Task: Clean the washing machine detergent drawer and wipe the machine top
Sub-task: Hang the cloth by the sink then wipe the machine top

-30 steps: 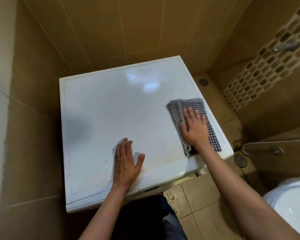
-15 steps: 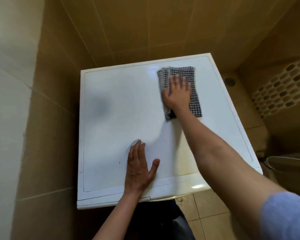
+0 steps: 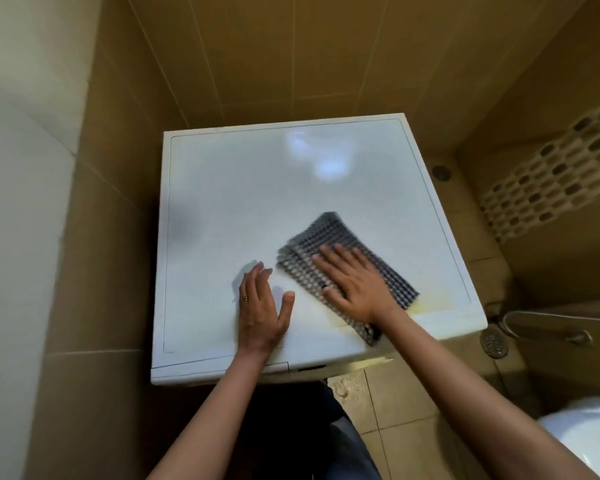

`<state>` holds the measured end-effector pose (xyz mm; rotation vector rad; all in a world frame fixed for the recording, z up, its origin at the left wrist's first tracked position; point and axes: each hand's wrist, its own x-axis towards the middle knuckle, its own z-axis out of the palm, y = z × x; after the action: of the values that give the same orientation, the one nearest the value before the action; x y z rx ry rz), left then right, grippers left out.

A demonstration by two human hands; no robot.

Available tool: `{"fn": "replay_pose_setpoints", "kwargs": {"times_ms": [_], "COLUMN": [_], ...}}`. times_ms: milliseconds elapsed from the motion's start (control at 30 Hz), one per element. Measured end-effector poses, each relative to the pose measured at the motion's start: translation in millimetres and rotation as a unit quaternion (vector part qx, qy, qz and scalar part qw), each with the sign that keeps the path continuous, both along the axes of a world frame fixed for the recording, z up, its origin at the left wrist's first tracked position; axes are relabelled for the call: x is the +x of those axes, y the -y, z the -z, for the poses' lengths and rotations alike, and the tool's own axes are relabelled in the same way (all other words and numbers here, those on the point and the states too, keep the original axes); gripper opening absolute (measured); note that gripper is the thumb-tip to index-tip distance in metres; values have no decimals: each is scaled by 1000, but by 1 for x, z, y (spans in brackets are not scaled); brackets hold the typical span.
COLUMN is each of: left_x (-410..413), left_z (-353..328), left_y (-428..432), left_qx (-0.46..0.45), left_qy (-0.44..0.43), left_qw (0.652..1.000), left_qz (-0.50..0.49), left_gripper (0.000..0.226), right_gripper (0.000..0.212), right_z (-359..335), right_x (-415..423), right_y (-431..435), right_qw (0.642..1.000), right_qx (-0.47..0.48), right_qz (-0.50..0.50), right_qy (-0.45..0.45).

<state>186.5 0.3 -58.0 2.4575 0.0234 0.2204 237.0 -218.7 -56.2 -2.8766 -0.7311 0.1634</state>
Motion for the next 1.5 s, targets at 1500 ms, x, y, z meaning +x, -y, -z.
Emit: {"fn": "replay_pose_setpoints", "kwargs": {"times_ms": [1500], "left_x": [-109], "left_z": [1], "left_y": [-38], "left_qx": [56], "left_qy": [-52], "left_qw": [997], "left_qz": [12], "left_gripper": [68], "right_gripper": [81], "right_z": [23], "right_x": [-140], "right_y": [130], "right_qw": [979], "right_qx": [-67], "right_qz": [186], "right_qy": [45]}}
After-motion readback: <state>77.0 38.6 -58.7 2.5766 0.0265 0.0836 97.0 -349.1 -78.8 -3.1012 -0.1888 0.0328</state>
